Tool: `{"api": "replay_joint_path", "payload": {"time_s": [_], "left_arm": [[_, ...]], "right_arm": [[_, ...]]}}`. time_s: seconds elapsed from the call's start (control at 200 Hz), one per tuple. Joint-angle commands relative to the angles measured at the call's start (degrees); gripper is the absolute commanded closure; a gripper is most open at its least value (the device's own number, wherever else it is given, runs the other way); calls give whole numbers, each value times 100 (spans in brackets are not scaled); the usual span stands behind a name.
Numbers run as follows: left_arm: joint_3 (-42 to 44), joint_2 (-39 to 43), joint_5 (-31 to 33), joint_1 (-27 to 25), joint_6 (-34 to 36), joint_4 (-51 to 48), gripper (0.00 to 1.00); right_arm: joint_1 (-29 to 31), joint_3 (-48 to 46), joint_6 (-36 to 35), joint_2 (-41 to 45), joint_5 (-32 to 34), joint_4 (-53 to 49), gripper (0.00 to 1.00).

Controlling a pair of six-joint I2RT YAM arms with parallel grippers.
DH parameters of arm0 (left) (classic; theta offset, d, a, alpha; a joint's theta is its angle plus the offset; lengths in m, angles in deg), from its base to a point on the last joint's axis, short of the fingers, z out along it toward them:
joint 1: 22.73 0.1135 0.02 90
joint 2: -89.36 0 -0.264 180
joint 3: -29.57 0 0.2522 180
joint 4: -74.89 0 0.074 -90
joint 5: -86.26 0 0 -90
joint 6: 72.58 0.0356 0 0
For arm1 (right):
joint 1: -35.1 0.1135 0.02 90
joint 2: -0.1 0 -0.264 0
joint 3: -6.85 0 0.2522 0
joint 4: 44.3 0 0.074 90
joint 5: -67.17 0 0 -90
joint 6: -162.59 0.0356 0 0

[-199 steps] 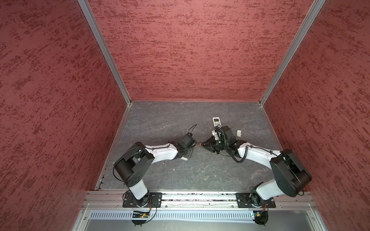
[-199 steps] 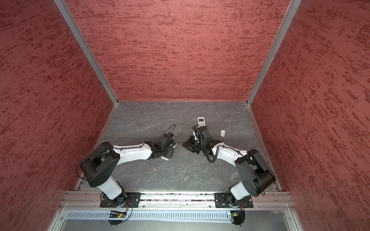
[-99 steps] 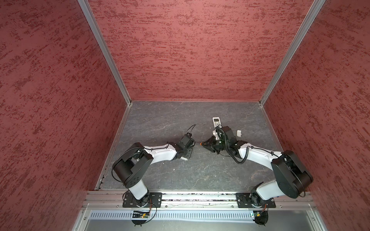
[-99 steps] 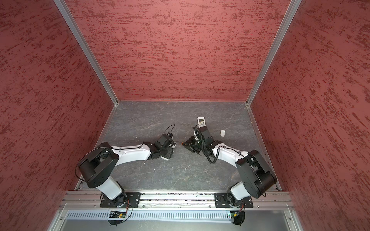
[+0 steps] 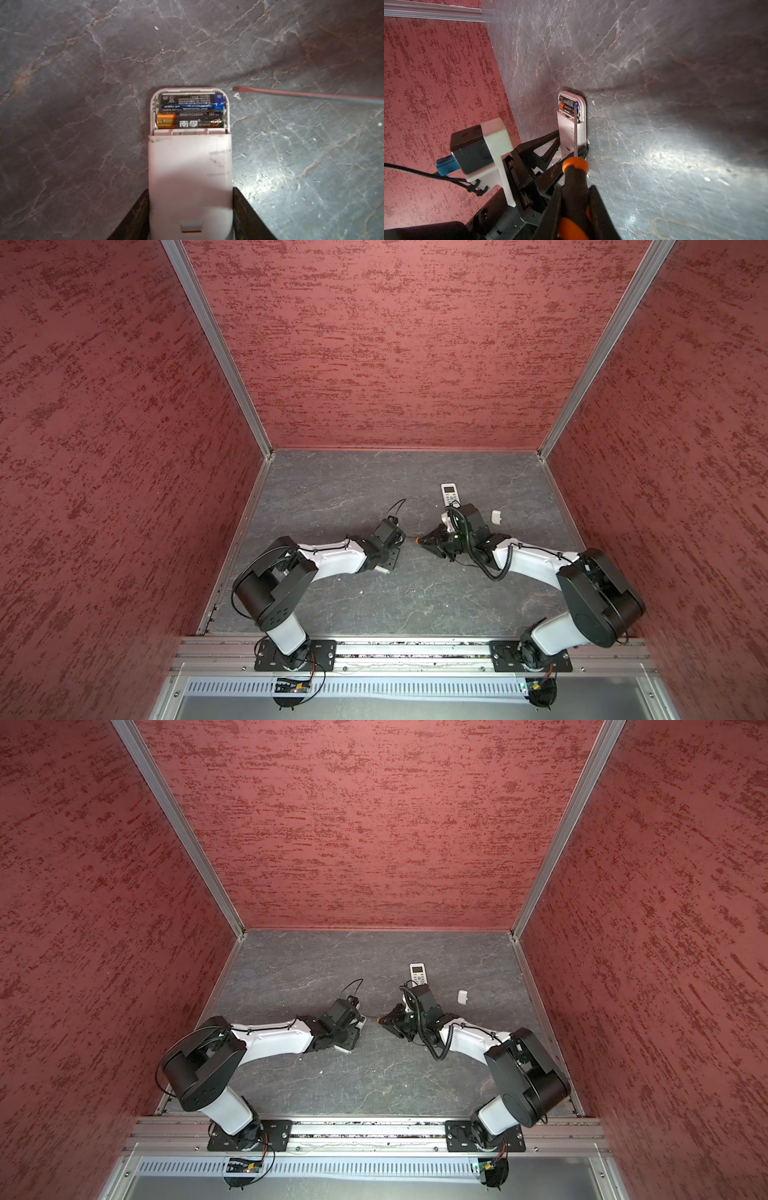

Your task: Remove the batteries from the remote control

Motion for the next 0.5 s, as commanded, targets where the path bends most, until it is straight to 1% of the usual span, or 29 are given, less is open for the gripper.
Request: {"api": "replay_joint_path", "payload": {"time_s": [0.0,0.496], "left_arm": [[248,-201,-394,21,-5,-489,50],[247,-198,-400,21,-5,-492,50]], "right_arm": [[11,7,124,-61,121,195,100],[116,89,113,-86,119,186,100]]}}
